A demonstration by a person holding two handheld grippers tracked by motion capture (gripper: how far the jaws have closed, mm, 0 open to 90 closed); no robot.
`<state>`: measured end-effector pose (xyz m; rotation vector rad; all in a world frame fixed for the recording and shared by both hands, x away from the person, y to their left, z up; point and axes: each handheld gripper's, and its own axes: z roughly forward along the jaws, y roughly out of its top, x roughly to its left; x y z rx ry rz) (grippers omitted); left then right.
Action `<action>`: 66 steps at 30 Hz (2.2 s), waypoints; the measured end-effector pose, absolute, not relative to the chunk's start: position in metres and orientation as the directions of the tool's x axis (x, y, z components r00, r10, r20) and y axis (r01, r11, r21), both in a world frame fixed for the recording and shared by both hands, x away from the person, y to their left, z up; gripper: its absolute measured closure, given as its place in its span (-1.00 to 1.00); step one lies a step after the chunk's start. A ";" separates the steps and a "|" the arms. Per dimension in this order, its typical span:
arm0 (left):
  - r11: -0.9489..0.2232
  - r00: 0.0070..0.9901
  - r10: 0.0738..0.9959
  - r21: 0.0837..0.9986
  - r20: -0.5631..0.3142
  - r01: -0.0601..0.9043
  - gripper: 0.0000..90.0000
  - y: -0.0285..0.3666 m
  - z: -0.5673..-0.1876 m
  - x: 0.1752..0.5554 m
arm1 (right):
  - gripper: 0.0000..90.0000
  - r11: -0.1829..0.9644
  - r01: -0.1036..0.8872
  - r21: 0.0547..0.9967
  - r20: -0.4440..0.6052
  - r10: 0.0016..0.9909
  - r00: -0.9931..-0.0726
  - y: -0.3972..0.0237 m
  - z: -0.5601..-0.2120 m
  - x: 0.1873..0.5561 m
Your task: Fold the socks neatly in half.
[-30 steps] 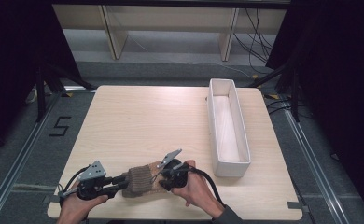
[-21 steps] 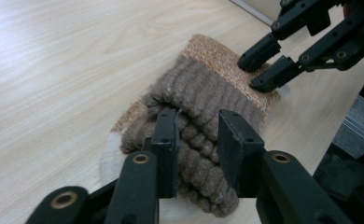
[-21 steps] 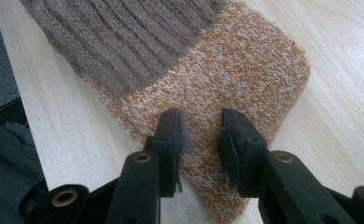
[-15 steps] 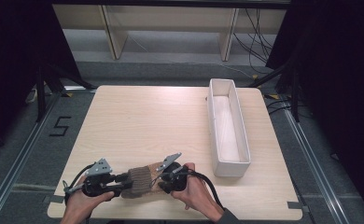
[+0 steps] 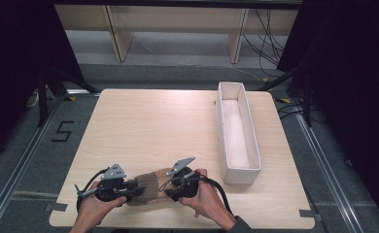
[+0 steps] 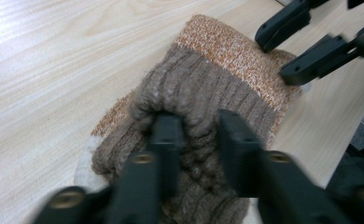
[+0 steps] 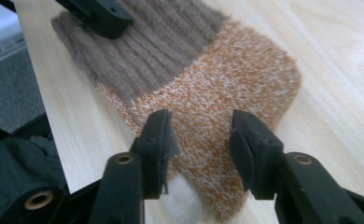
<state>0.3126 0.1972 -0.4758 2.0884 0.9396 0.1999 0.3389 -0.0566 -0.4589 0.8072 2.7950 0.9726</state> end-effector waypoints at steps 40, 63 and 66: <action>-0.346 0.708 0.679 0.766 -0.194 0.542 0.58 0.216 -0.467 0.301 | -0.07 0.591 0.562 0.579 0.177 0.581 -0.794 -0.067 -0.460 0.351; -0.439 0.713 0.683 0.691 -0.159 0.575 0.88 0.222 -0.481 0.311 | -0.55 0.553 0.631 0.545 0.252 0.609 -0.752 -0.066 -0.474 0.359; -0.436 0.709 0.685 0.687 -0.167 0.582 0.90 0.222 -0.482 0.316 | -0.56 0.532 0.668 0.521 0.267 0.642 -0.719 -0.067 -0.475 0.358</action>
